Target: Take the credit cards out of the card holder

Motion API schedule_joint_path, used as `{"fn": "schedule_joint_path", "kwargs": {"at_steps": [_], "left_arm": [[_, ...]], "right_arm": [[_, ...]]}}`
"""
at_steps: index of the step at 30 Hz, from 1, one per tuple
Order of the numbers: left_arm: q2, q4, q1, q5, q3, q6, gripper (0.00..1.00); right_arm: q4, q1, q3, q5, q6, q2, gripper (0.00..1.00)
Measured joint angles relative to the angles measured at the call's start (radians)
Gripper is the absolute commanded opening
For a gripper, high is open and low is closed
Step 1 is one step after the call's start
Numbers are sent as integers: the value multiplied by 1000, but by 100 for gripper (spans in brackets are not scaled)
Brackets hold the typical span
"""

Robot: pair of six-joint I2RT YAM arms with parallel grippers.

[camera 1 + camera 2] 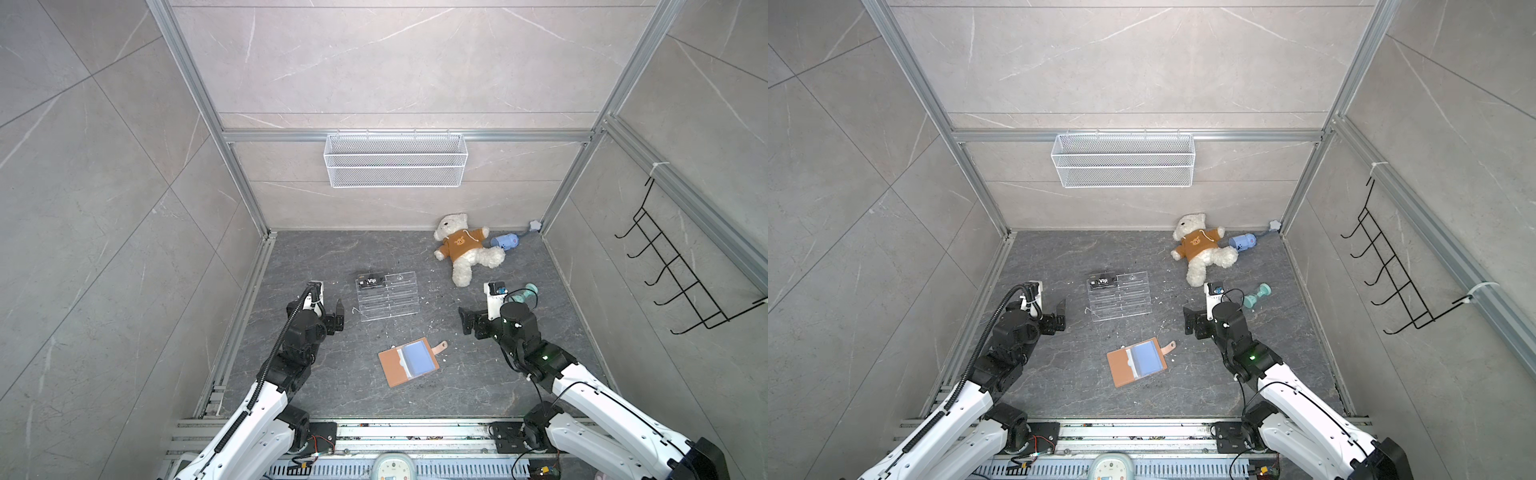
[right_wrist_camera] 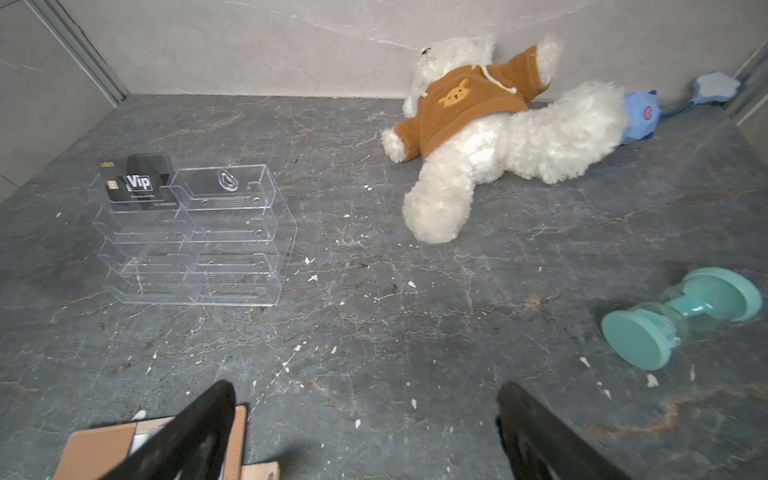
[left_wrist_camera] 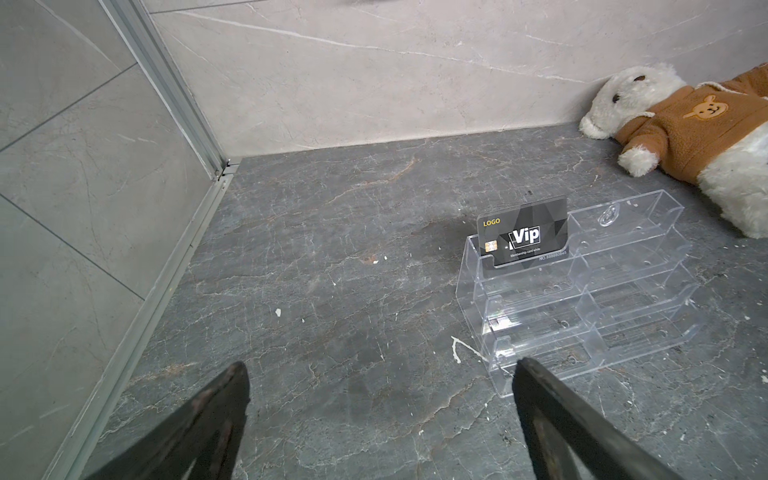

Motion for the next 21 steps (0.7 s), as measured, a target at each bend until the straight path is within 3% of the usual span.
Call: {"fn": "schedule_joint_path", "kwargs": {"at_steps": [21], "left_arm": [[204,240,153,54,-25,55,100]], "right_arm": [[232,-99,-39,29,-100,13,100]]}}
